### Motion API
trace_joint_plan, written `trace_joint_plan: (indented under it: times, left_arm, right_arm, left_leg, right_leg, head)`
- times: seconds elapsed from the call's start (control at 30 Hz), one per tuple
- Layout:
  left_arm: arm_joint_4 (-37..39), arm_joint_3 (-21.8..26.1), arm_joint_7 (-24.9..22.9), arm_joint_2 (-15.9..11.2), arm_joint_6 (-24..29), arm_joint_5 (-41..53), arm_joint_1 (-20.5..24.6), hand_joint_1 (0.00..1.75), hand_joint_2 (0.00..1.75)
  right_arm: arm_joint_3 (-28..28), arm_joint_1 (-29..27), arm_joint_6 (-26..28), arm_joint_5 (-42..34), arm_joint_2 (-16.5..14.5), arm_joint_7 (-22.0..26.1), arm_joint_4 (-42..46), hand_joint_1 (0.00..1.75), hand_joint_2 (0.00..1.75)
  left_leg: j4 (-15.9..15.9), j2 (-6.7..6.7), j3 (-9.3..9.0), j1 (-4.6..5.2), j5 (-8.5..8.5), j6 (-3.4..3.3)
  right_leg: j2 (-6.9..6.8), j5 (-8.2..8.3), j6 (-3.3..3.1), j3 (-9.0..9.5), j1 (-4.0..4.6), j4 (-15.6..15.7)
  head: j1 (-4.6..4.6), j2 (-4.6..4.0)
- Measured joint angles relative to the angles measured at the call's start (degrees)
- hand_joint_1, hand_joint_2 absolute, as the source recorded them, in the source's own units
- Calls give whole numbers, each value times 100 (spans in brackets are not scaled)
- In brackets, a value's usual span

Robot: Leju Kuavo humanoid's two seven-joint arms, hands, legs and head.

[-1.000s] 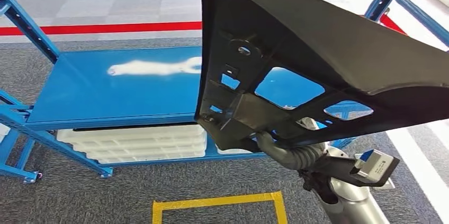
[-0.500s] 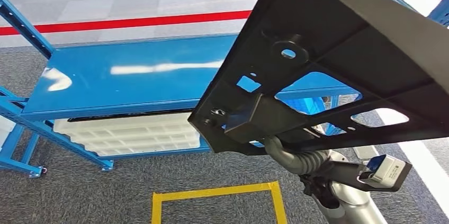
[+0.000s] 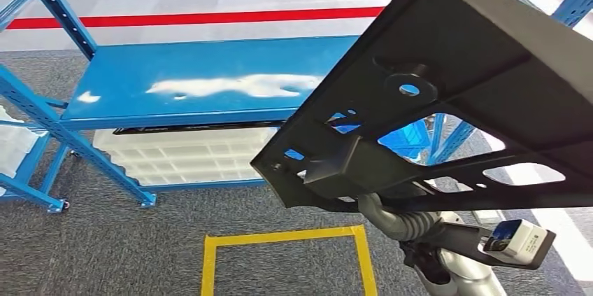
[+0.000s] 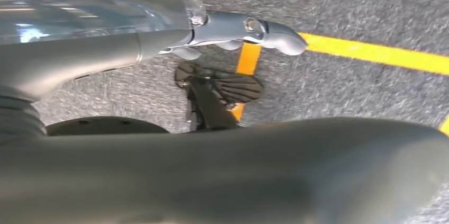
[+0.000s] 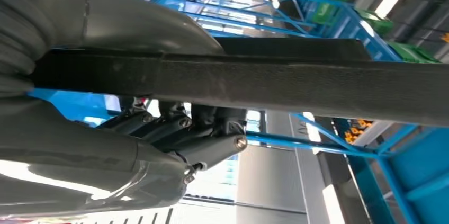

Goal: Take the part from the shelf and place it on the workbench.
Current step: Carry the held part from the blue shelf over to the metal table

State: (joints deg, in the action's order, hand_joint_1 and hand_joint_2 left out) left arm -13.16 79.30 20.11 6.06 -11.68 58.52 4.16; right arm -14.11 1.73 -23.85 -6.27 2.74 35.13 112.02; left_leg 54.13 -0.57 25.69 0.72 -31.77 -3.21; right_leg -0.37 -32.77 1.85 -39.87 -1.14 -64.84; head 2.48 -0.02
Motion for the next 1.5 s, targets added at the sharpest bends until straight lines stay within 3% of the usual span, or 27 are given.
trace_joint_plan:
  times: [0.03, 0.07, 0.13, 0.2, 0.27, 0.33, 0.4, 0.43, 0.5, 0.57, 0.6, 0.63, 0.67, 0.73, 0.8, 0.87, 0.93, 1.0, 1.07, 1.1, 1.17, 1.23, 1.3, 1.33, 1.37, 1.43, 1.5]
  left_arm:
    - [0, -14, 0, 1, -17, 15, 2, 0, 0]
    - [0, -25, 0, 2, -38, 24, 6, 0, 0]
    - [0, -32, 1, 2, -77, 29, 12, 0, 0]
    - [0, -38, 0, 4, -118, 28, 13, 0, 0]
    - [0, -46, -4, 11, -161, 28, 12, 0, 0]
    - [0, -56, -8, 16, -192, 30, 11, 0, 0]
    - [0, -63, -8, 13, -200, 32, 0, 0, 0]
    - [0, -66, -7, 12, -199, 33, -12, 0, 0]
    - [0, -68, 0, 11, -197, 31, -35, 0, 0]
    - [0, -70, 7, 12, -200, 24, -35, 0, 0]
    - [0, -71, 9, 12, -202, 19, -27, 0, 0]
    - [0, -72, 10, 12, -203, 12, -21, 0, 0]
    - [0, -73, 11, 12, -203, 4, -17, 0, 0]
    - [0, -73, 15, 12, -203, -8, -3, 0, 0]
    - [0, -73, 36, 10, -214, -29, 21, 0, 0]
    - [0, -72, 69, 10, -244, -75, 27, 0, 0]
    - [0, -65, 91, 13, -279, -116, 12, 0, 0]
    - [0, -57, 96, 14, -302, -132, -2, 0, 0]
    - [0, -52, 98, 13, -320, -136, -9, 0, 0]
    - [0, -50, 99, 13, -330, -137, -11, 0, 0]
    - [0, -48, 106, 14, -341, -137, -15, 0, 0]
    - [0, -46, 113, 16, -345, -137, -14, 0, 0]
    - [0, -43, 119, 20, -355, -137, -13, 0, 0]
    - [0, -41, 119, 22, -363, -137, -14, 0, 0]
    - [0, -39, 116, 23, -371, -137, -16, 0, 0]
    - [0, -30, 105, 18, -379, -137, -23, 0, 0]
    - [0, -22, 98, 14, -378, -137, -40, 0, 0]
  right_arm:
    - [45, -26, -33, 7, 2, 23, -1, 175, 175]
    - [89, -49, -73, 7, 3, 39, -1, 175, 175]
    - [156, -79, -138, 7, 5, 49, -2, 175, 175]
    - [185, -86, -174, 16, 5, 50, -2, 175, 175]
    - [192, -86, -192, 32, 4, 55, -2, 175, 175]
    - [203, -95, -208, 40, 4, 76, -2, 175, 175]
    - [217, -124, -230, 35, 4, 97, -11, 175, 175]
    - [221, -147, -243, 28, 3, 102, -21, 175, 175]
    - [227, -182, -276, 10, 2, 106, -49, 175, 175]
    - [232, -195, -311, -1, 1, 107, -77, 175, 175]
    - [234, -197, -327, -3, 0, 107, -89, 175, 175]
    - [235, -196, -337, -5, -1, 107, -98, 175, 175]
    - [237, -192, -342, -7, -1, 106, -104, 175, 175]
    - [243, -176, -351, -11, -8, 101, -105, 175, 175]
    - [249, -145, -367, -22, -28, 72, -103, 175, 175]
    - [240, -96, -380, -30, -69, -15, -107, 175, 175]
    - [216, -39, -380, -21, -115, -113, -128, 175, 175]
    - [179, 5, -369, -1, -140, -162, -159, 175, 175]
    - [145, 29, -348, 8, -145, -177, -186, 175, 175]
    - [135, 35, -336, 2, -145, -178, -199, 175, 175]
    - [125, 43, -322, -8, -145, -176, -225, 175, 175]
    - [120, 52, -319, -16, -145, -175, -236, 175, 175]
    - [114, 80, -317, -29, -145, -173, -236, 175, 175]
    - [108, 97, -315, -37, -145, -172, -236, 175, 175]
    - [100, 111, -313, -44, -145, -171, -237, 175, 175]
    - [82, 128, -299, -59, -145, -177, -245, 175, 175]
    - [59, 133, -280, -73, -145, -191, -252, 175, 175]
  left_leg:
    - [45, -7, 119, 6, 61, -13]
    - [100, -16, 249, 13, 120, -20]
    - [234, -40, 524, 22, 222, -18]
    - [391, -54, 792, 25, 305, 4]
    - [518, -53, 966, 40, 375, 43]
    - [569, -51, 1055, 46, 483, 86]
    - [592, -22, 1141, 39, 528, 140]
    - [650, -1, 1183, 28, 407, 183]
    - [1040, 30, 1269, -23, -146, 283]
    - [1704, 30, 1317, -77, -613, 349]
    - [1964, 30, 1297, -92, -629, 365]
    - [2081, 30, 1215, -100, -504, 371]
    - [2018, 30, 1051, -106, -312, 367]
    - [1341, 38, 443, -101, -107, 329]
    - [436, 50, -196, -78, -233, 274]
    - [42, 54, -399, -47, -315, 227]
    - [12, 33, -297, -55, -237, 161]
    - [1, 4, -110, -64, -97, 75]
    - [37, -6, 120, -30, 60, 15]
    - [61, -8, 233, -11, 136, 1]
    - [135, -15, 474, 20, 267, -4]
    - [237, -21, 702, 43, 369, 4]
    - [343, -18, 847, 72, 444, 28]
    - [378, -19, 891, 77, 487, 48]
    - [399, -19, 928, 81, 537, 72]
    - [440, -3, 1023, 72, 536, 142]
    - [697, 24, 1139, 42, 154, 236]
  right_leg:
    - [3, -251, 4, -49, 2, -376]
    - [5, -384, 13, -74, 4, -743]
    - [6, -197, 39, 54, 4, -1084]
    - [8, 89, 34, 545, 5, -675]
    - [10, -38, -14, 1203, 21, 207]
    - [11, -229, -57, 1490, 50, 711]
    - [-7, -187, -125, 1405, 30, 761]
    - [-20, -134, -170, 1337, 13, 770]
    - [-42, 9, -250, 1163, -4, 771]
    - [-56, 163, -269, 967, 1, 759]
    - [-65, 239, -262, 860, 2, 745]
    - [-72, 311, -251, 749, 2, 726]
    - [-76, 381, -238, 636, 1, 703]
    - [-72, 509, -199, 461, 8, 659]
    - [-72, 637, -142, 365, 19, 629]
    - [-81, 780, -71, 307, 11, 640]
    - [-46, 771, -7, 219, 2, 612]
    - [2, 320, 8, 82, 11, 278]
    - [13, -258, -3, -35, 16, -415]
    - [14, -368, -3, -54, 16, -759]
    - [14, -174, -4, 93, 20, -1043]
    - [15, 73, -56, 604, 38, -570]
    - [9, -6, -136, 1294, 77, 348]
    - [8, -96, -164, 1513, 97, 675]
    - [6, -136, -176, 1614, 111, 865]
    - [-7, -114, -212, 1545, 81, 941]
    - [-28, -9, -269, 1389, 40, 964]
  head:
    - [-3, 0]
    - [-4, 0]
    - [-3, 0]
    - [-4, 0]
    - [0, 0]
    - [4, 0]
    - [6, 0]
    - [8, 0]
    - [14, 0]
    - [15, 0]
    - [15, 0]
    - [15, 0]
    - [15, 0]
    - [16, 0]
    - [14, 0]
    - [12, 0]
    - [9, 0]
    - [1, 0]
    - [-5, 0]
    - [-6, 0]
    - [-7, 0]
    - [-6, 0]
    - [-4, 0]
    - [-3, 0]
    - [-2, 0]
    - [0, 0]
    - [6, 0]
